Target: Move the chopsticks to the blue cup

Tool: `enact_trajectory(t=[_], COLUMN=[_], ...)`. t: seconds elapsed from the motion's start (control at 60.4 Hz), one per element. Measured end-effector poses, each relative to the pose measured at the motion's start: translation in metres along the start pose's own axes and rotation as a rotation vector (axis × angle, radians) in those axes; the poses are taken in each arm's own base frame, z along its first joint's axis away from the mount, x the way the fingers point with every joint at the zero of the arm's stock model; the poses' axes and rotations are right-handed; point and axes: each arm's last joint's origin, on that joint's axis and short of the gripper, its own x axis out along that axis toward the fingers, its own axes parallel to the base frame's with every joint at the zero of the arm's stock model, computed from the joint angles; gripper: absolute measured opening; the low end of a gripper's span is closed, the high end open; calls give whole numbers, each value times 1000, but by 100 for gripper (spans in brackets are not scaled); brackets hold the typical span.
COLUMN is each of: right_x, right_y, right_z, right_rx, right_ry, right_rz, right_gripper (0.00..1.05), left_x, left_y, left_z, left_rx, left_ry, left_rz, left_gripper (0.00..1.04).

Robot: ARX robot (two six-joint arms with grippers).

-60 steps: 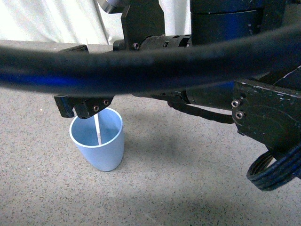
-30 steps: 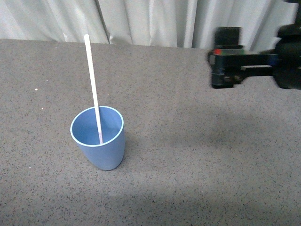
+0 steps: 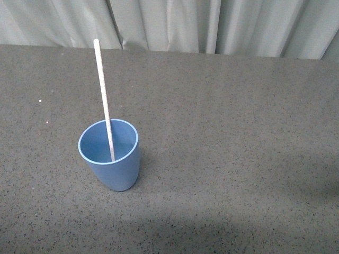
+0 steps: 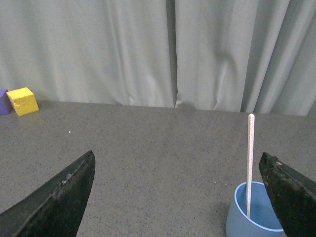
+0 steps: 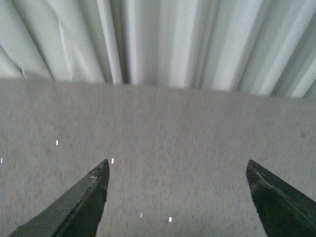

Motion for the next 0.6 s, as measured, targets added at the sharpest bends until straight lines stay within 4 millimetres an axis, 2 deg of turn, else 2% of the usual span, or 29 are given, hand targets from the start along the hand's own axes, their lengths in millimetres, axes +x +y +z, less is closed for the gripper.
enact_trajectory(t=[0.116,0.282,0.414,0.596], right_x=[-14,-27,-35,-48], right_y=[-8,-14,-20,-27], right_z=[6,-11,-12,-12], right_rx=[23,22,20,25], right_ry=[-127,-114,-116,-122], right_rz=[-8,-7,15,-9], right_gripper=[53,22,0,1], left_x=[0,0,0,0], left_y=[0,0,0,0], left_z=[0,0,0,0], left_rx=[0,0,0,0], left_ry=[1,0,0,0], left_rz=[0,0,0,0], left_gripper=[98,98,98,98])
